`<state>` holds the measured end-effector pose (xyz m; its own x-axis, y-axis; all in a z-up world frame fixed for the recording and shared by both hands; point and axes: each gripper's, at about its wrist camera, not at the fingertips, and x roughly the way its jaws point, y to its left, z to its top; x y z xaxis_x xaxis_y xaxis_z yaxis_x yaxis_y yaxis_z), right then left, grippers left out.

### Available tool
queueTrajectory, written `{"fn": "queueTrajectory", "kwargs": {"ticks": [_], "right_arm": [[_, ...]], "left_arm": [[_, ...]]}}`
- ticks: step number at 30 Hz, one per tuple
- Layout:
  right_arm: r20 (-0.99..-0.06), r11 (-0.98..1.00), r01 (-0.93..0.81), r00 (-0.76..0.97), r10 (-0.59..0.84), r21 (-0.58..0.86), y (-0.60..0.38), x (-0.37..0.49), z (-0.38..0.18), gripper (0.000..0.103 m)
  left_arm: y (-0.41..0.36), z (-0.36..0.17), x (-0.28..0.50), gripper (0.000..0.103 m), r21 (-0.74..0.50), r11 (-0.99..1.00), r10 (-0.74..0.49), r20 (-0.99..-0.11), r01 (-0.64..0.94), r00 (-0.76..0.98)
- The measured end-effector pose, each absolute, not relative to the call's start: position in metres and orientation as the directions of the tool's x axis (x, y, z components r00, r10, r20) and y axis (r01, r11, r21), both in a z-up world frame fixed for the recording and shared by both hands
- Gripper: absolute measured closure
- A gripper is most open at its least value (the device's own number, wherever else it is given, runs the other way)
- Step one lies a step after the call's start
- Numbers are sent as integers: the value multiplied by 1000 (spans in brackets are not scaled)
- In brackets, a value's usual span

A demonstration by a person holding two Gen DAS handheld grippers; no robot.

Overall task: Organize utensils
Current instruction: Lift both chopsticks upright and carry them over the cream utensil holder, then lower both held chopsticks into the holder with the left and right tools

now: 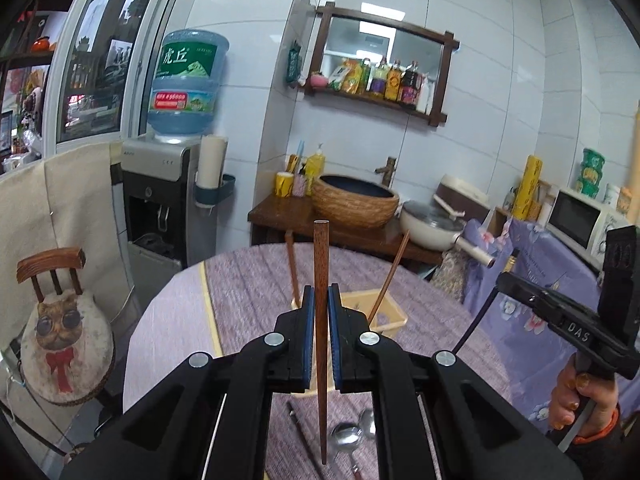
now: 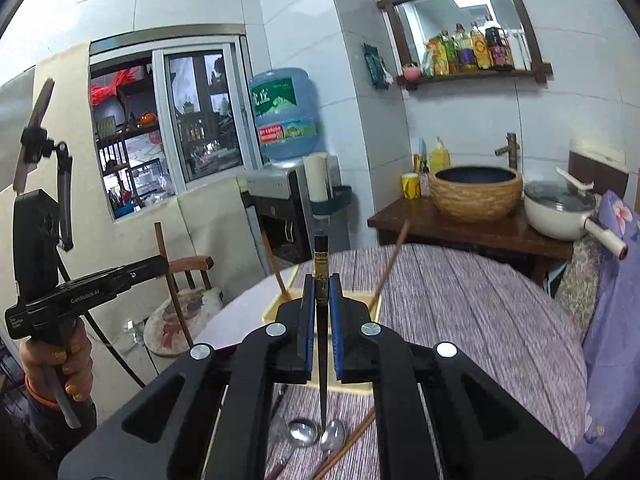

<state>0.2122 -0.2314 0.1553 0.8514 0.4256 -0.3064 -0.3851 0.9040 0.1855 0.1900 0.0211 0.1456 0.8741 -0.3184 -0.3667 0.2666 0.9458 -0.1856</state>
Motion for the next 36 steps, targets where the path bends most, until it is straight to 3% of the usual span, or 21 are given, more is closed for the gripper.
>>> {"fn": "queueTrajectory", "kwargs": {"ticks": [7, 12, 24, 36], "right_arm": [[-212, 919, -362, 896, 389, 158, -222, 241, 219, 95], [-196, 940, -316, 921, 337, 129, -212, 270, 235, 95], [-351, 951, -265, 885, 305, 157, -200, 317, 146, 95], [-399, 958, -224, 873, 279, 178, -209, 326, 113, 95]], "left_arm": [[7, 204, 223, 95, -191, 950, -293, -277, 246, 915], [-12, 215, 255, 95, -174, 967, -222, -231, 184, 947], [-20, 131, 296, 95, -196, 975, -172, -358, 106, 918], [-20, 89, 307, 95, -180, 981, -149, -449, 74, 881]]}}
